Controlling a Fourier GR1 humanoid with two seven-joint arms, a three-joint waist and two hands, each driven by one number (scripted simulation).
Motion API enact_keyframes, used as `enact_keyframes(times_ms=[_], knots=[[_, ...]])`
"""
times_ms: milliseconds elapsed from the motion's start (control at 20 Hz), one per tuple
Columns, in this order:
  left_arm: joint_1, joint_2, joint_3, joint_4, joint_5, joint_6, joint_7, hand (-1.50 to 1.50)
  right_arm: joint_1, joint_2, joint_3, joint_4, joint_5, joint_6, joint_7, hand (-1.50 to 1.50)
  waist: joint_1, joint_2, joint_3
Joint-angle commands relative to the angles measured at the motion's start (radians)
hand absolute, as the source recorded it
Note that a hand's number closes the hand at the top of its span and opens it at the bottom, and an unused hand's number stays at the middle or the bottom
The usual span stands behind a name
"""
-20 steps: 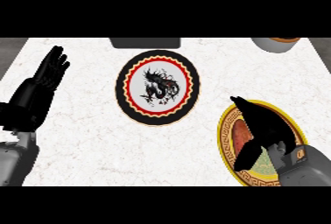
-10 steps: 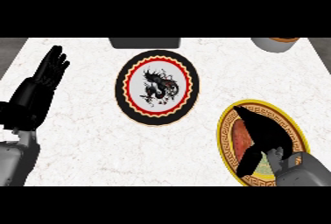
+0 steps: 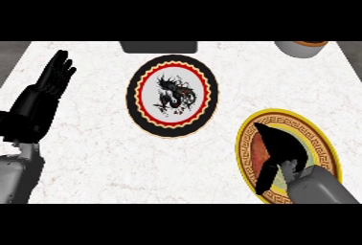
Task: Pick the sweet potato from the plate and place it in the plate
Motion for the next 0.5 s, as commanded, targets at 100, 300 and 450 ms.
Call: enact_keyframes(times_ms=[100,300,450], knots=[[-0.043,-0.026,0.018,0.025,-0.025,0.013,0.025,0.0,-0.002,0.024,-0.033,0.056,0.114,-0.101,-0.161,1.5,-0.003,0.003,0.003],[-0.015,0.013,0.038,-0.068,0.015,-0.036,0.095,0.0,-0.013,0.005,-0.01,0.106,0.268,-0.205,-0.224,1.5,0.006,0.002,0.003],[0.048,-0.032,0.019,-0.032,-0.043,-0.001,0.001,0.0,0.097,0.001,0.016,-0.061,0.354,-0.256,-0.067,1.5,-0.012,-0.002,0.002]])
